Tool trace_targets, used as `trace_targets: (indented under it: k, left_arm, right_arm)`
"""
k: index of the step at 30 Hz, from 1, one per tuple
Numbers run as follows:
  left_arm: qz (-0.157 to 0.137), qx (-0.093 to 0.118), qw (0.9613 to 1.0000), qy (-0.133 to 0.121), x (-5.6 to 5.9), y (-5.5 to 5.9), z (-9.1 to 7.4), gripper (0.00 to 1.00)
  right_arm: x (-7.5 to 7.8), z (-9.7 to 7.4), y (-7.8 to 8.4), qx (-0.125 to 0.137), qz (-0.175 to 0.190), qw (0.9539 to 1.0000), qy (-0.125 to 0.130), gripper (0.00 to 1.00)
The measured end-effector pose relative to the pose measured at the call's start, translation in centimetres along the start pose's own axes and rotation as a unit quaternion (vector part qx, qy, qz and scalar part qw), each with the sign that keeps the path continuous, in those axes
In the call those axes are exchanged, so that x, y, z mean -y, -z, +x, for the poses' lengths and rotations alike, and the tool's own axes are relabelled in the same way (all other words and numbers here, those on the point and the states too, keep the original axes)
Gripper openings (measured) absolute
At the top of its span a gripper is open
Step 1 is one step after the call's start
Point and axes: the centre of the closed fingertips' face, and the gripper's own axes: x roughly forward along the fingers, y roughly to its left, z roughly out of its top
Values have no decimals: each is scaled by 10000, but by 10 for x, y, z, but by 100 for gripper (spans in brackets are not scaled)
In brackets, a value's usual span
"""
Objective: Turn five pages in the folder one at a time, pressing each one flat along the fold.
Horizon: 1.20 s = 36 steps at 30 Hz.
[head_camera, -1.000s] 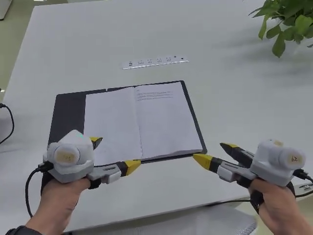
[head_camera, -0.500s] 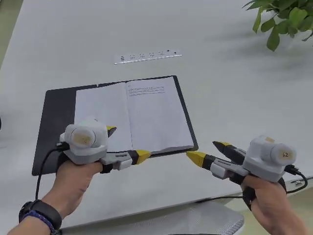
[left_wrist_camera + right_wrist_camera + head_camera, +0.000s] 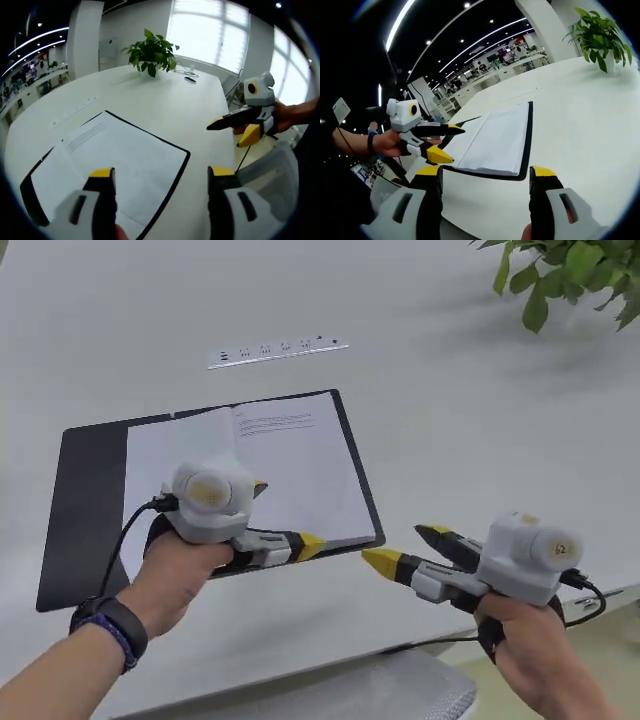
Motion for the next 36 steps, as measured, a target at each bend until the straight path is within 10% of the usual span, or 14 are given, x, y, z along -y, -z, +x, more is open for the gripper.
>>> trace_targets:
  k: [20,36]
  left_arm:
    - [-343,-136,9983,-450,-15,12,72,72]
    - [186,-624,9962,-579,-15,31,98,76]
  right_arm:
    - [6,-1,10,-151,141,9998,-30,68]
    - [13,-3,12,-165,252,9995,19,67]
